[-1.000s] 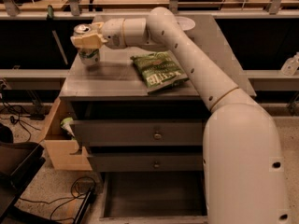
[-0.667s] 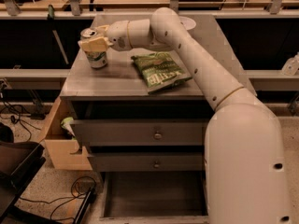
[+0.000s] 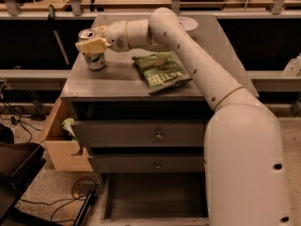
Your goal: Pick 7up can from white bowl and place on counter
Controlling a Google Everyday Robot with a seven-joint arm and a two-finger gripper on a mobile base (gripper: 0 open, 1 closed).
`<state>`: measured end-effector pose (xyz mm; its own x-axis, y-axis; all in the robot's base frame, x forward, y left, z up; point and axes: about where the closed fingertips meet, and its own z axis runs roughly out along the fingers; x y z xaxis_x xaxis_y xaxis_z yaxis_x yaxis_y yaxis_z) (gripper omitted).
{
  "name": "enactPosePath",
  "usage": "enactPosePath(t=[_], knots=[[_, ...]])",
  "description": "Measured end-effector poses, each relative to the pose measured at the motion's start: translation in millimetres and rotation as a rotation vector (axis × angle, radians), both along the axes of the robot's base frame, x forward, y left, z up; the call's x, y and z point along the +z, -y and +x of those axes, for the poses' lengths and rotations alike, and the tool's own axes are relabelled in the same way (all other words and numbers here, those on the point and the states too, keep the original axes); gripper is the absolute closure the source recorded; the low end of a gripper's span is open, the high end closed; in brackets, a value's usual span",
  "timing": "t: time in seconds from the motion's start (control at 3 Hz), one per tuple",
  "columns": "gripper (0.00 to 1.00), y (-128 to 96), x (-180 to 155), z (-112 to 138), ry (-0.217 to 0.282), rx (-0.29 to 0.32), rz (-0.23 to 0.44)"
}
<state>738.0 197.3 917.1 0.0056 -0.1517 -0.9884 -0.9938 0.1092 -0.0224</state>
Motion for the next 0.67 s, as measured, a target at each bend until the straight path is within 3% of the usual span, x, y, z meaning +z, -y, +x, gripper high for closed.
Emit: enactPosePath(t=[0.33, 0.67], knots=[[0.15, -3.6, -0.6, -1.3, -0.001, 0.006, 0.000], [0.00, -7.4, -1.3, -2.7, -0.003, 0.012, 0.000]])
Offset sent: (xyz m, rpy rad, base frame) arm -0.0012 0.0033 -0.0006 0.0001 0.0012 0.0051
